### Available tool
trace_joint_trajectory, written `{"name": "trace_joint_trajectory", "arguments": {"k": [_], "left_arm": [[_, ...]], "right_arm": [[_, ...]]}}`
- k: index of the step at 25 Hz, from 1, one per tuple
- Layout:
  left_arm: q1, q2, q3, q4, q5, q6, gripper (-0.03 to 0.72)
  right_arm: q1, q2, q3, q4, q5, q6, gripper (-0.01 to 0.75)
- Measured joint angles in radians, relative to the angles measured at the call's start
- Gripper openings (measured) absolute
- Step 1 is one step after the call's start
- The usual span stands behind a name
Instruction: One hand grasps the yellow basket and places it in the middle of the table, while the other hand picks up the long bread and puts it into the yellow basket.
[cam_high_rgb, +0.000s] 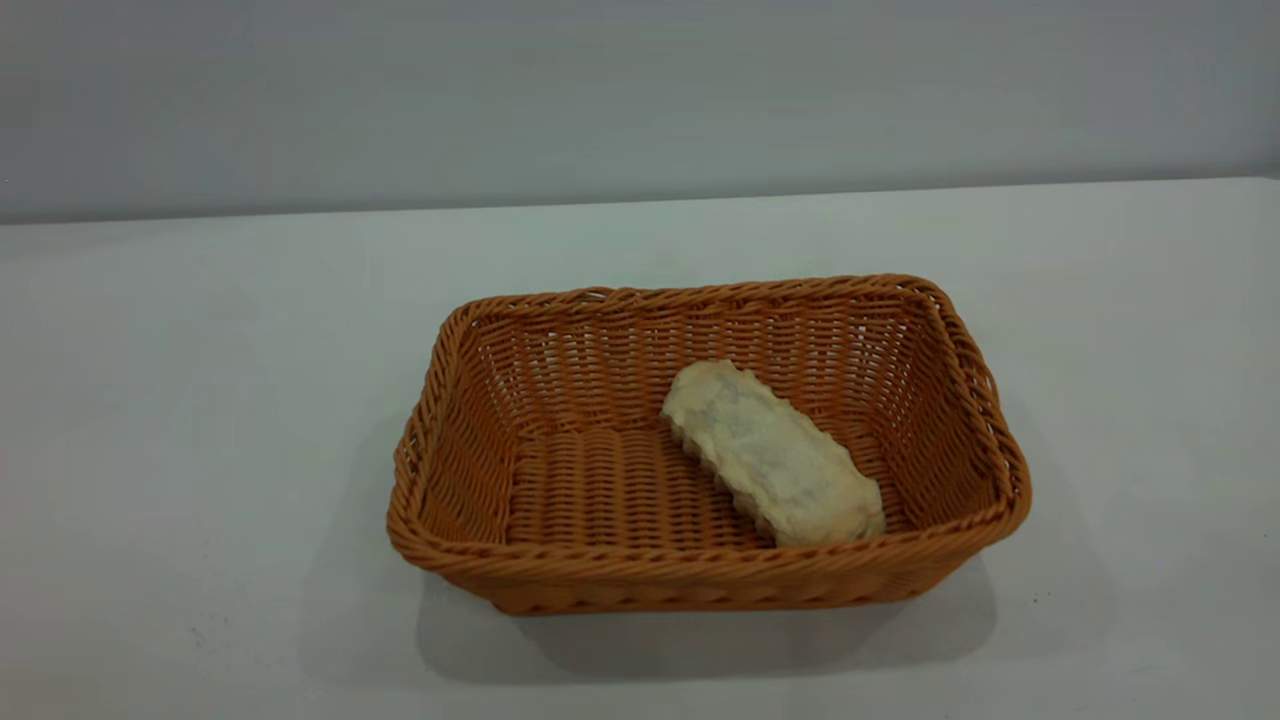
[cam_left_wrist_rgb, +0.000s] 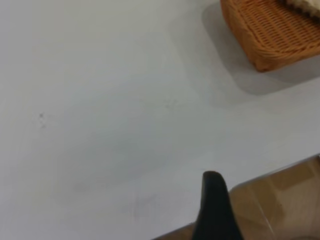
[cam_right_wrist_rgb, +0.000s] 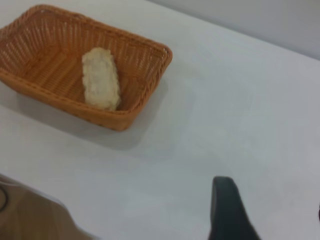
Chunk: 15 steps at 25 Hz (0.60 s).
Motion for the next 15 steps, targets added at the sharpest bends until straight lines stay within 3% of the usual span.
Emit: {"name": "trace_joint_trajectory", "arguments": {"k": [15], "left_arm": [[0.0,0.0,0.0,0.008,-0.003,-0.001,0.581]], "right_arm": [[0.0,-0.001,0.148,-0.001,-0.069,0.046,0.457]]}}
